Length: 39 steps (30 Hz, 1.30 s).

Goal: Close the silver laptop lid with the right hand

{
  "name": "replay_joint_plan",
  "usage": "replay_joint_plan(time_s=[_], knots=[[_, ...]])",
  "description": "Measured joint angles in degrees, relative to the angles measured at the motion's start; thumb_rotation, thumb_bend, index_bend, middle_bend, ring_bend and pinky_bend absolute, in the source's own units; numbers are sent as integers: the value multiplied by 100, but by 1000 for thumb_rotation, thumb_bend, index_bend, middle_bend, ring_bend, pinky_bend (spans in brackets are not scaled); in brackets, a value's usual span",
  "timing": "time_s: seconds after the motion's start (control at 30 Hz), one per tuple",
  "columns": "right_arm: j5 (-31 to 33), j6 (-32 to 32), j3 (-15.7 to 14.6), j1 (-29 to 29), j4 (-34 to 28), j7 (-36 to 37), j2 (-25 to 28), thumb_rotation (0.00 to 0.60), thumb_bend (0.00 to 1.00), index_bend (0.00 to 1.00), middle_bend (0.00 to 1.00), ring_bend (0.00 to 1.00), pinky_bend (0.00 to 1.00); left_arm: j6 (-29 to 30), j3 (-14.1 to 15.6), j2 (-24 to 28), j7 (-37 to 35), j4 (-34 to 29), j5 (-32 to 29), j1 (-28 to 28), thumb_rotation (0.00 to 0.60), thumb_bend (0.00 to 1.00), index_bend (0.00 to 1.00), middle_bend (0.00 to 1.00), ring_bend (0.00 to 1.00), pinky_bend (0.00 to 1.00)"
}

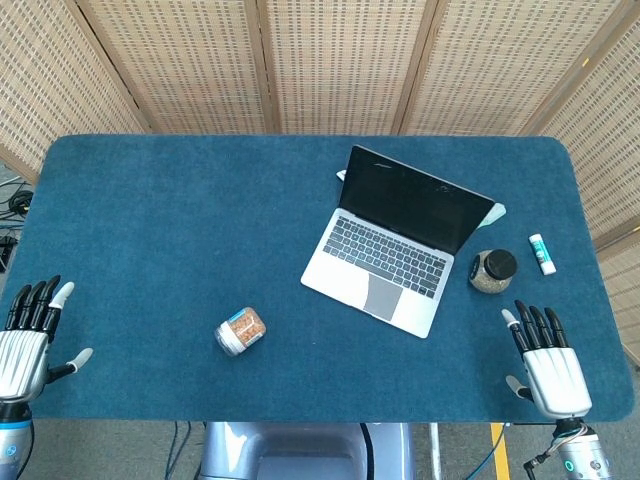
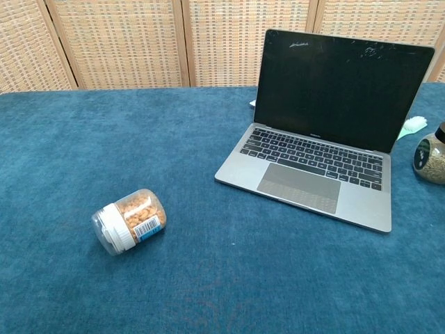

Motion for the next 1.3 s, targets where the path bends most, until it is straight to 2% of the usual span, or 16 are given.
replay_joint_plan(time_s=[0.8, 1.0, 1.13, 1.3], knots=[[-122, 100, 49, 30, -152, -18, 1, 600, 0, 0, 0, 0, 0, 74, -16, 24, -5, -27, 8, 28, 600, 9, 0, 0, 0, 0], [-34, -50, 271, 222, -616, -368, 134, 600, 0, 0, 0, 0, 0, 4, -7, 6, -2, -8, -9, 5, 600, 8, 0, 0, 0, 0], [32, -146, 482, 386, -1071, -646, 294, 600, 42, 0, 0, 0, 0, -40, -1, -1, -18, 8, -8, -17, 600, 8, 0, 0, 0, 0], [322, -371, 905, 691, -1879, -1208, 556, 600, 95, 0, 0, 0, 0, -49, -4, 2, -95, 23, -19, -23, 600, 9, 0, 0, 0, 0]])
